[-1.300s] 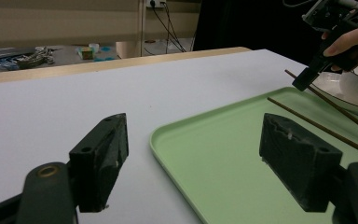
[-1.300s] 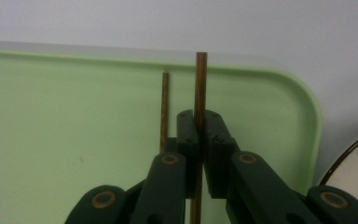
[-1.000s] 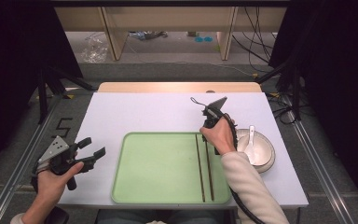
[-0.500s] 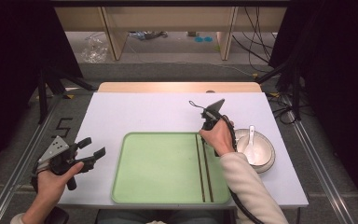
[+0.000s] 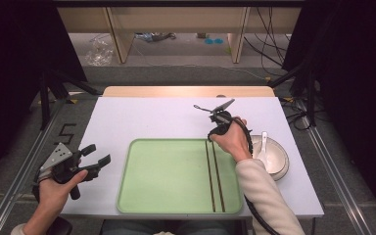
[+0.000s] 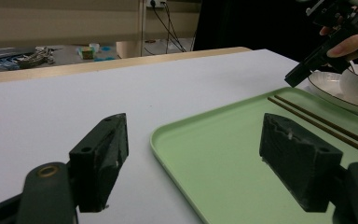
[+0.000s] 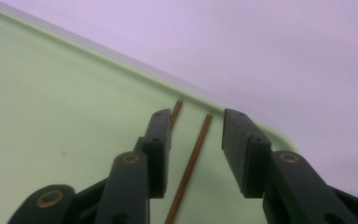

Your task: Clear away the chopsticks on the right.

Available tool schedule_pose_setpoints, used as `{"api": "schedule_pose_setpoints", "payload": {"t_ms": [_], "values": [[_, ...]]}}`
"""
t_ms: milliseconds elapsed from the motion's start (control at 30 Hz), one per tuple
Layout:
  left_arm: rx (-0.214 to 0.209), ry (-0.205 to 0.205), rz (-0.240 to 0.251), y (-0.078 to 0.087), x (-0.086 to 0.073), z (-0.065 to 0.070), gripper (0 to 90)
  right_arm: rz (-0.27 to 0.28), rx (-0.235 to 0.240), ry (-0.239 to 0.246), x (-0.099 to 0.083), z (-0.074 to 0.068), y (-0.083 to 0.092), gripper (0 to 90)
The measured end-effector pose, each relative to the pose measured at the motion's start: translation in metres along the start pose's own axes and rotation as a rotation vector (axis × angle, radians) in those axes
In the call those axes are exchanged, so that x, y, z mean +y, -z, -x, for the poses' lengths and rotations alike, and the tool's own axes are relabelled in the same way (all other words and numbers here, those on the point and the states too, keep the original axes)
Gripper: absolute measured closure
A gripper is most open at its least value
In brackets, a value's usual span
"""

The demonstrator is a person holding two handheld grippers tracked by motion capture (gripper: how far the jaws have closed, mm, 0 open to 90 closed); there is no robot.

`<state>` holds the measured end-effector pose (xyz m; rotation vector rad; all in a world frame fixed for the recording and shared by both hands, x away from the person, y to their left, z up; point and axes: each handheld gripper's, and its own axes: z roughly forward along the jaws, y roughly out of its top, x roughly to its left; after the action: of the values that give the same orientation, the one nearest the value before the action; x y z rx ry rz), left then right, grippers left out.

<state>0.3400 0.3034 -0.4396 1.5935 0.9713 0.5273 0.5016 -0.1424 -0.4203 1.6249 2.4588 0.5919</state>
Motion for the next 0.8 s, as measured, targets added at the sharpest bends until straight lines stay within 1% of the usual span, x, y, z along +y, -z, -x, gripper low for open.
{"api": "schedule_pose_setpoints", "payload": {"t_ms": [33,67,100,133,167,200,233,300,333,367,400,433,467,500,533,600,633,667,700,733,767,800], "values": [[0.0,0.001,-0.002,0.0,0.0,0.0,23.7,0.004,-0.006,0.01,0.0,0.0,0.001,61.3],[0.004,-0.001,-0.001,0.0,0.0,0.0,23.7,0.012,-0.004,0.034,-0.002,0.002,0.001,59.9],[0.003,0.0,0.004,0.0,0.0,0.0,23.7,0.019,-0.001,0.033,-0.002,0.001,0.003,59.5],[0.004,0.001,0.002,0.0,0.0,0.0,23.7,0.053,-0.01,0.088,-0.003,0.003,0.003,58.1],[0.004,0.001,0.003,0.0,0.0,0.0,23.7,0.068,0.006,0.101,-0.005,0.005,0.006,56.7],[0.005,0.001,0.002,0.0,0.0,0.0,23.7,0.101,0.012,0.126,-0.006,0.006,0.008,54.7],[0.005,0.001,0.003,0.0,0.0,0.0,23.7,0.124,0.018,0.14,-0.008,0.006,0.01,54.4],[0.004,0.003,0.003,0.0,0.0,0.0,23.6,0.2,0.028,0.165,-0.013,0.007,0.016,51.9],[0.006,0.002,0.004,0.0,0.0,0.0,23.7,0.233,0.046,0.173,-0.015,0.008,0.019,50.9],[0.007,0.002,0.005,0.001,0.0,0.0,23.6,0.256,0.028,0.181,-0.019,0.007,0.023,50.3],[0.007,0.003,0.006,0.001,0.0,0.0,23.6,0.284,0.04,0.178,-0.023,0.007,0.027,49.8],[0.008,0.003,0.008,0.001,0.0,0.0,23.6,0.321,0.041,0.192,-0.026,0.007,0.029,48.8],[0.008,0.004,0.008,0.001,0.0,0.0,23.6,0.35,0.05,0.195,-0.031,0.007,0.032,48.0],[0.008,0.004,0.009,0.001,0.0,0.0,23.6,0.389,0.075,0.215,-0.036,0.008,0.035,47.8],[0.008,0.003,0.008,0.001,0.0,0.0,23.6,0.418,0.079,0.21,-0.041,0.006,0.037,47.6],[0.008,0.003,0.008,0.001,0.0,0.0,23.6,0.445,0.087,0.196,-0.052,0.004,0.042,45.4],[0.008,0.002,0.007,0.001,0.0,0.0,23.6,0.474,0.085,0.225,-0.057,0.005,0.043,44.6],[0.008,0.0,0.006,0.001,0.0,0.0,23.6,0.495,0.093,0.249,-0.061,0.005,0.043,43.5],[0.008,0.0,0.005,0.001,0.0,0.0,23.6,0.491,0.1,0.226,-0.066,0.004,0.045,43.1],[0.008,0.001,0.006,0.001,0.0,0.0,23.6,0.495,0.1,0.222,-0.071,0.003,0.045,42.5],[0.009,-0.001,0.004,0.001,0.0,0.0,23.6,0.489,0.106,0.23,-0.073,0.004,0.046,42.3],[0.009,0.0,0.004,0.001,0.0,0.0,23.6,0.491,0.106,0.222,-0.077,0.003,0.046,42.9]]}}
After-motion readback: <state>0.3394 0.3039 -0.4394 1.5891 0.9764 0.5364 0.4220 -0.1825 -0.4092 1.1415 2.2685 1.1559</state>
